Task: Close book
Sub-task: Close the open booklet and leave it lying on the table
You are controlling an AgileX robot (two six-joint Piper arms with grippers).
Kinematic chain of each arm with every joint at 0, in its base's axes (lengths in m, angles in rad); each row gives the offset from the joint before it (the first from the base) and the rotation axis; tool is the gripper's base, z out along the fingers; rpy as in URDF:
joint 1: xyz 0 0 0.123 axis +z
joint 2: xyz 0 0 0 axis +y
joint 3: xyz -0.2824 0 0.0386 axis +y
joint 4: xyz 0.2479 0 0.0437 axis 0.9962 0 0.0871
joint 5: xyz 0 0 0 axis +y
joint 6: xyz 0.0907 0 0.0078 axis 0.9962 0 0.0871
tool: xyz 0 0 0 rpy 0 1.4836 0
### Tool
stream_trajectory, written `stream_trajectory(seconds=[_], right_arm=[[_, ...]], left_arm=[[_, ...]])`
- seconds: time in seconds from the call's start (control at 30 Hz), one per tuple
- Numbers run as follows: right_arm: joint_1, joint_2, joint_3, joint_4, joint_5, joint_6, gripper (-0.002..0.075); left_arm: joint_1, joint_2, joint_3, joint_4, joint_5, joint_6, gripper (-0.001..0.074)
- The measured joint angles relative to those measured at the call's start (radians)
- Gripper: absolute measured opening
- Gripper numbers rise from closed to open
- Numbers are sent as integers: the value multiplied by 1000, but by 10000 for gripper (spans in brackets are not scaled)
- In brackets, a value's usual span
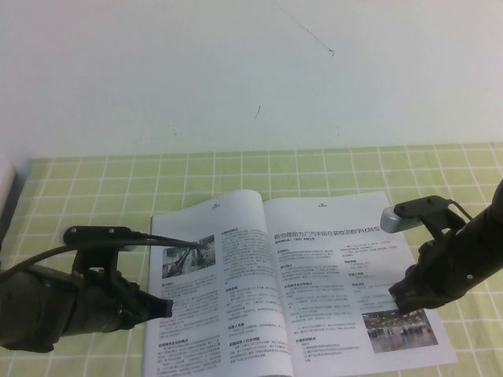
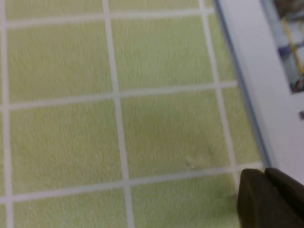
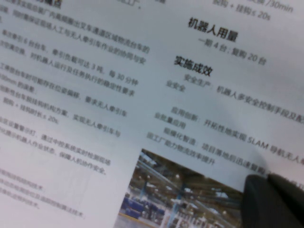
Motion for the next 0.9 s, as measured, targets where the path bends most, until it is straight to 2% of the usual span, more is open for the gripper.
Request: stream_trajectory(seconds=[0.2, 0.67, 0.9], right_arm=[[0, 0, 0, 0, 0, 2, -3], [0, 2, 0, 33, 0, 3, -3], [0, 11, -2, 77, 0, -1, -3]], left_arm=[[-4, 37, -17, -11, 55, 0, -4], [-10, 68, -105, -178, 447, 0, -4], [-70, 83, -129, -248, 436, 100, -4]])
